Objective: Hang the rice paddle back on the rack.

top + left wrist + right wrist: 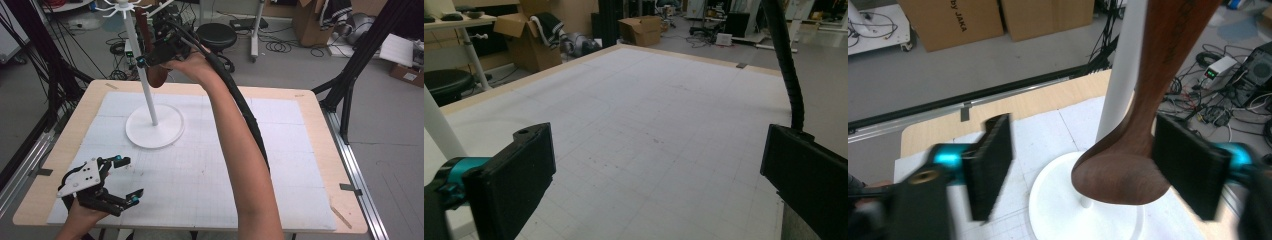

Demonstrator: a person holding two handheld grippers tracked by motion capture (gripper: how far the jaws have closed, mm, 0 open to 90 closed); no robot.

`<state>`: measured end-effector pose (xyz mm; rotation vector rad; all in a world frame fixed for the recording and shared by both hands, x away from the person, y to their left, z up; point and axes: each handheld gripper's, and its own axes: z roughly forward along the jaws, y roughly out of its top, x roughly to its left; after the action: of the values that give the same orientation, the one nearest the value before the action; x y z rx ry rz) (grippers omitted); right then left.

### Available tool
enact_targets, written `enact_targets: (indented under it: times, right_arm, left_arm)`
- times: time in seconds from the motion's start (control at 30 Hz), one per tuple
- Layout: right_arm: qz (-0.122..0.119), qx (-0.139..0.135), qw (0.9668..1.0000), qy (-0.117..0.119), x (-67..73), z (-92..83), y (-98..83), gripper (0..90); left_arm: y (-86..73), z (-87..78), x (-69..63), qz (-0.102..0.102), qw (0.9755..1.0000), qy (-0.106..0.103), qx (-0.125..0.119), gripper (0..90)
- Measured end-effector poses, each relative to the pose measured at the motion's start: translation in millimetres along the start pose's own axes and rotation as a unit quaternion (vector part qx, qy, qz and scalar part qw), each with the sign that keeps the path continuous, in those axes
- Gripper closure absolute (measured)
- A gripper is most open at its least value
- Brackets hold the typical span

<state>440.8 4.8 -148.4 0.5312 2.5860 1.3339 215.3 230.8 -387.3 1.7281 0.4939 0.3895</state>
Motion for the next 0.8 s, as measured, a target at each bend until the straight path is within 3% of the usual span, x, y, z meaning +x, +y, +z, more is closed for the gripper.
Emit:
enact_targets:
  times: [0.17,0.6,0.8]
  right_arm:
    - [0.008,0.007,0.9997,-0.024,3.8,2.3,-12.7,2.2]
    - [0.029,-0.010,0.9994,-0.015,6.0,-8.6,-53.3,1.0]
    - [0.025,-0.019,0.9993,-0.019,10.3,-20.5,-71.5,1.1]
  left_arm:
    - [-0.2,2.3,-1.5,0.002,1.0000,-0.002,0.005,1.7]
    - [-0.7,3.1,0.3,-0.004,1.0000,0.000,0.004,1.7]
    - [-1.0,2.1,2.4,-0.010,0.9999,0.004,0.003,1.7]
